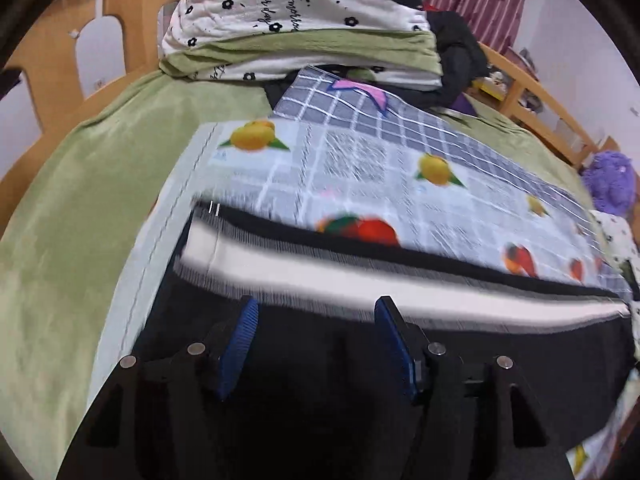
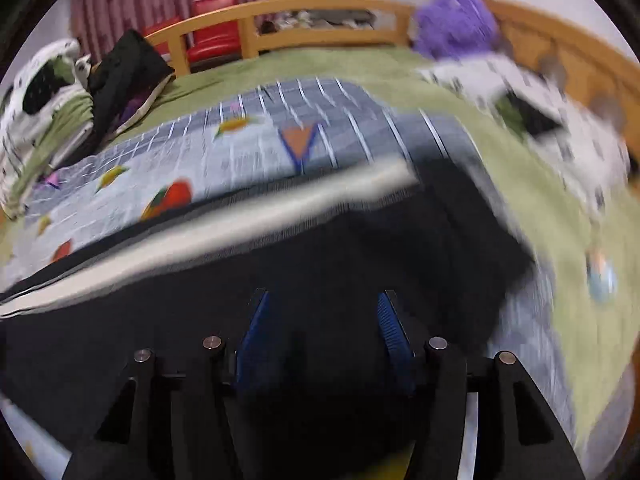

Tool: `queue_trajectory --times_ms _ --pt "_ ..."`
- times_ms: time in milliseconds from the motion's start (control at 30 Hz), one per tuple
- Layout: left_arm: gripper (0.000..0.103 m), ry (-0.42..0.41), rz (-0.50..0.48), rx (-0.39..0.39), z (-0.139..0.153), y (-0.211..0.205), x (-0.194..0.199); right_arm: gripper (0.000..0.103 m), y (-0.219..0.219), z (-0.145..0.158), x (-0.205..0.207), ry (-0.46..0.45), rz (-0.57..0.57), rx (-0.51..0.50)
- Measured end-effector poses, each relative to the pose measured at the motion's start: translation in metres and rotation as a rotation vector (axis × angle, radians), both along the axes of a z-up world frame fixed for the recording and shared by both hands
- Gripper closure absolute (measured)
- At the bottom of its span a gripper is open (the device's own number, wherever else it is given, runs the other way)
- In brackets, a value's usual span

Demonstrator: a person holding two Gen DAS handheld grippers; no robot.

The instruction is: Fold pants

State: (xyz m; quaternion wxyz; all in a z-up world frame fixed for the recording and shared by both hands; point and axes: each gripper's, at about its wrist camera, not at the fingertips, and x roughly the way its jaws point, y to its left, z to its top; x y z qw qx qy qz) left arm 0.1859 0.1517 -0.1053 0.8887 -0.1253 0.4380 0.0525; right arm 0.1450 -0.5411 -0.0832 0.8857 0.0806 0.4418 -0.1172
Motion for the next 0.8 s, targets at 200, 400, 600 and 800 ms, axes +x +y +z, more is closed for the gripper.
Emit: queue_trajectory --times_ms 200,400,600,800 --pt "0.044 0.039 -0.022 -0.075 -0.004 -0.012 -0.062 0.048 0.036 -0.036 -0.09 0.041 0.032 0.379" --pt "0.044 0.008 0.002 -0.055 0.007 -0.005 -0.106 0.089 0.09 -0.068 -0.102 0.048 0.085 0.393" --pt "0.044 -0.028 0.064 -0.03 0.019 0.023 -0.138 0.099 0.093 -0.072 -0.132 0.07 0.139 0.404" --pt "0.044 -0.038 0.073 -0.008 0.019 0.034 -0.138 0.098 0.078 -0.042 -0.155 0.02 0.132 0.313"
